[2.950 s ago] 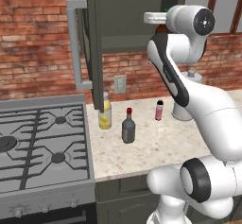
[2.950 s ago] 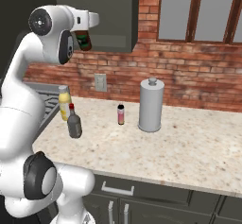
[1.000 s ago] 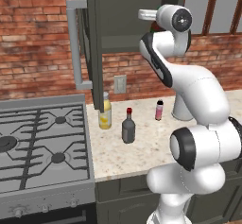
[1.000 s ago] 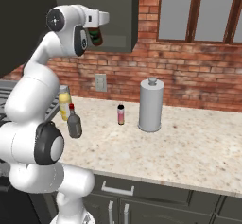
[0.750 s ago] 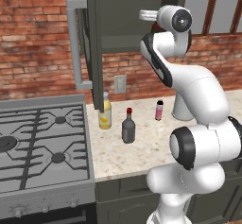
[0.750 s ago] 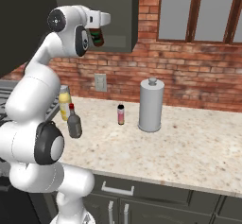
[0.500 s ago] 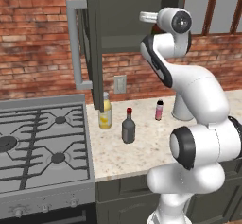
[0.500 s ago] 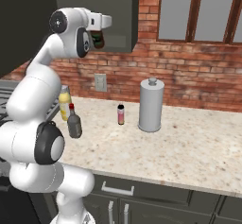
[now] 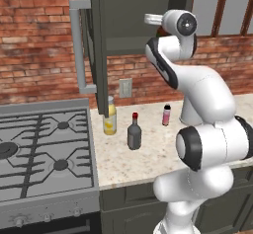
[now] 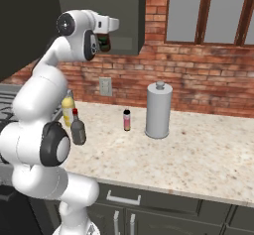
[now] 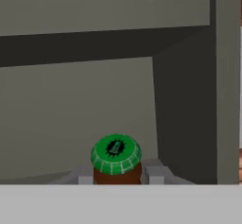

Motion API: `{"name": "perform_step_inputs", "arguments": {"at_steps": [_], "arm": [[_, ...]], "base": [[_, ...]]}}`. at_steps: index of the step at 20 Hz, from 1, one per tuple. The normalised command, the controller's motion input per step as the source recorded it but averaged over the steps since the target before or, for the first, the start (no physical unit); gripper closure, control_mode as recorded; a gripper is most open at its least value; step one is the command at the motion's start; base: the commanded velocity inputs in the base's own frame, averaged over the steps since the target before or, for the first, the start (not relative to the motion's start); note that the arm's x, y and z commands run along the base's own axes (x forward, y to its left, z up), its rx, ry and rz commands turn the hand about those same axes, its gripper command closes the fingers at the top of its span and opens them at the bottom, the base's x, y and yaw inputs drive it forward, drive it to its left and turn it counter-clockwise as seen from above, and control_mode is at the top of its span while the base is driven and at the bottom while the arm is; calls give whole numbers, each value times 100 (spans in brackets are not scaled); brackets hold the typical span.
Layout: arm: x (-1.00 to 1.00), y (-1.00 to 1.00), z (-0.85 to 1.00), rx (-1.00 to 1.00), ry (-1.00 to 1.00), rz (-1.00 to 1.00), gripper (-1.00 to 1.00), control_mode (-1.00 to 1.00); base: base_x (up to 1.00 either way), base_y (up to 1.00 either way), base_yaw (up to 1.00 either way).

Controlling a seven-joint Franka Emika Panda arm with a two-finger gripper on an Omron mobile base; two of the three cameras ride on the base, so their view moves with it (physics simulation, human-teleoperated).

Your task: Sort all alcoholic drinks to one cabinet, and non-alcoholic drinks to the other.

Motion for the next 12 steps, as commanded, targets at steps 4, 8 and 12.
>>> {"name": "perform_step_inputs", "arguments": {"at_steps": [4,8,12], "arm": [[34,0,0,0,0,-1,100,-100],[35,0,0,0,0,-1,100,-100],[35,0,0,0,0,-1,100,-100]], "base": [[0,0,0],[0,0,0],[0,0,0]]}}
